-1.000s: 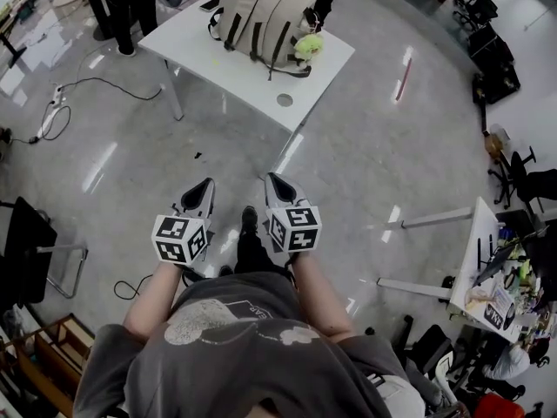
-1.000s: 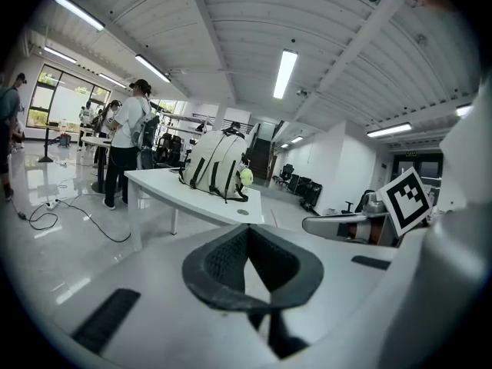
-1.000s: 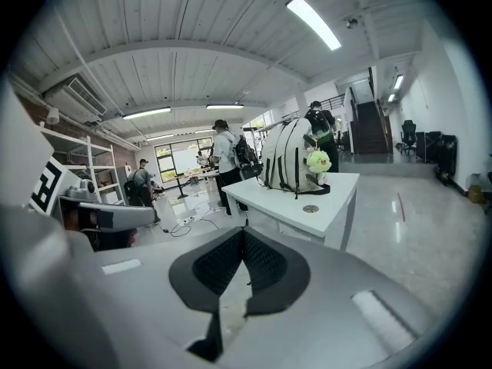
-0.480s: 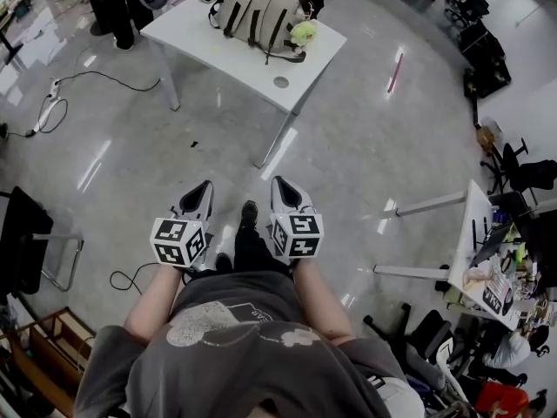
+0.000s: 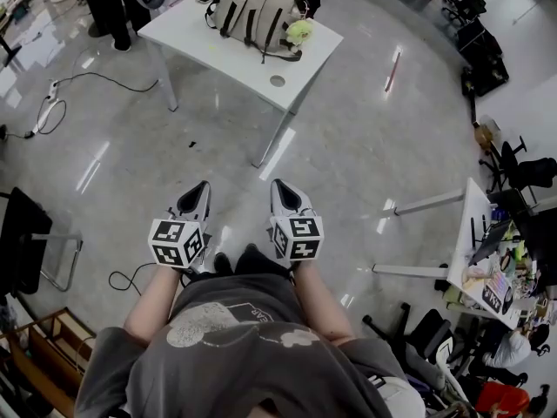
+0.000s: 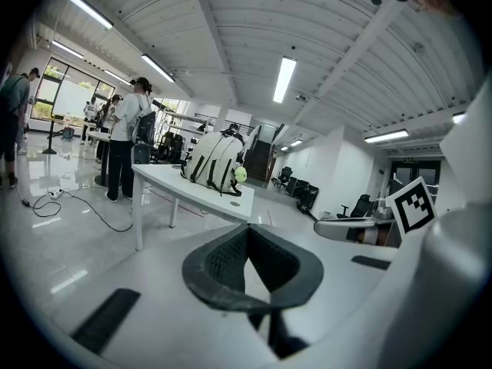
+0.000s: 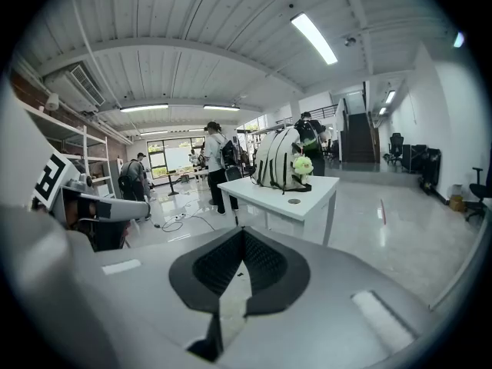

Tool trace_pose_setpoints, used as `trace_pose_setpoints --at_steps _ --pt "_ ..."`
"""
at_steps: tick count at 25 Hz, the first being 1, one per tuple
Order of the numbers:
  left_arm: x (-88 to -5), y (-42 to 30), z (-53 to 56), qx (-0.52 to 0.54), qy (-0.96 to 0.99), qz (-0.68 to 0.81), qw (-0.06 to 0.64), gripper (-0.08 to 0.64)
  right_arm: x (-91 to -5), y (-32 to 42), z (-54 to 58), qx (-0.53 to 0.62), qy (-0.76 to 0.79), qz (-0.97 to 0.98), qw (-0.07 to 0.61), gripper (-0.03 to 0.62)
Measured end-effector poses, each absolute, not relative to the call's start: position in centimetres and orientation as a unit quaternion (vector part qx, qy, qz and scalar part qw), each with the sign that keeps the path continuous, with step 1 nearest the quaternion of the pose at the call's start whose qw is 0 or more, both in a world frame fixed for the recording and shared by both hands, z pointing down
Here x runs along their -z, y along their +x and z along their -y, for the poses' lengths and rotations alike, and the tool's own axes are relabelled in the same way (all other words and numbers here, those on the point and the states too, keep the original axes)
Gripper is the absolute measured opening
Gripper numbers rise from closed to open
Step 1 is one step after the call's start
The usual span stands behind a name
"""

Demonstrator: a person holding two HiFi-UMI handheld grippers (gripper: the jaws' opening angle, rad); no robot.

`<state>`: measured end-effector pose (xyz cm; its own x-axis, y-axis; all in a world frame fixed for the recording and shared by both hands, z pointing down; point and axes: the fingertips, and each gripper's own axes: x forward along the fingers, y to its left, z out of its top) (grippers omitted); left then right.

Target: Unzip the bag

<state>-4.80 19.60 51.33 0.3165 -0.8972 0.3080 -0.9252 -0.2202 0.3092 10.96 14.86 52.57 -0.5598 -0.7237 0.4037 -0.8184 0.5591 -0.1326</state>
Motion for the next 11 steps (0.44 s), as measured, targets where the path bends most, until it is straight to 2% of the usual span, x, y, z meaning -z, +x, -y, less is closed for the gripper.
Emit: trace_pose_setpoints --at_steps 11 --pt "-51.6 -3.3 -19.0 -0.037 0.767 0.595 0.237 0.005 -53.2 11.4 -13.6 -0.17 0.411 0.881 0.162 -0.002"
